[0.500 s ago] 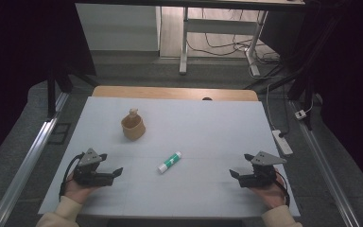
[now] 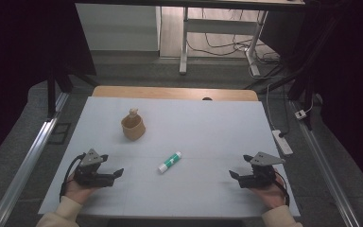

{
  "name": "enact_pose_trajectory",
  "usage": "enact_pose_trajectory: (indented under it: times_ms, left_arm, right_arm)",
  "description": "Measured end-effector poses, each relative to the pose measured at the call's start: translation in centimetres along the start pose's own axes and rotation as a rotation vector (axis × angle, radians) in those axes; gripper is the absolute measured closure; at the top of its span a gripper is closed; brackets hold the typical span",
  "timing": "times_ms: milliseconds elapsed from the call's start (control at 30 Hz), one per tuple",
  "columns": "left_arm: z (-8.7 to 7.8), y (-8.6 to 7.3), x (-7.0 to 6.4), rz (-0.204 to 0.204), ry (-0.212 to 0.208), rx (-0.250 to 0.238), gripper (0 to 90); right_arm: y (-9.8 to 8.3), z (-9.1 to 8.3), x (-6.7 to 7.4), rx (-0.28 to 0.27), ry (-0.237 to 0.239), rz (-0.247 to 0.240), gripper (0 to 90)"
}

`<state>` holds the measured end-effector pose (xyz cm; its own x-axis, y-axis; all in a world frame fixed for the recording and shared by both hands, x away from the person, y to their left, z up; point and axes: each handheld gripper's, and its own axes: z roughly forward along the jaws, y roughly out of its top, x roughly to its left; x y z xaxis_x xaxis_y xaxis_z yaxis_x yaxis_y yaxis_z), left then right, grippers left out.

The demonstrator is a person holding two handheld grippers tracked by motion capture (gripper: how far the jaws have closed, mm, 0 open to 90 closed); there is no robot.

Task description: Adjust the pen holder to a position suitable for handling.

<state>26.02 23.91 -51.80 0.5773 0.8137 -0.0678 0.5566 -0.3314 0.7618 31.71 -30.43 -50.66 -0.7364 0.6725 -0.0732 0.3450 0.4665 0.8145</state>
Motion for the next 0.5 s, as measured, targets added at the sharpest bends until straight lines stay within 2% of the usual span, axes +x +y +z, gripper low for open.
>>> enact_pose_trajectory:
  times_ms: [500]
  left_arm:
    - [0.11, 0.08, -0.15, -0.003, 0.003, 0.006, 15.6]
  right_arm:
    - [-0.32, -0.03, -0.37, 0.016, -0.015, 0.002, 15.9]
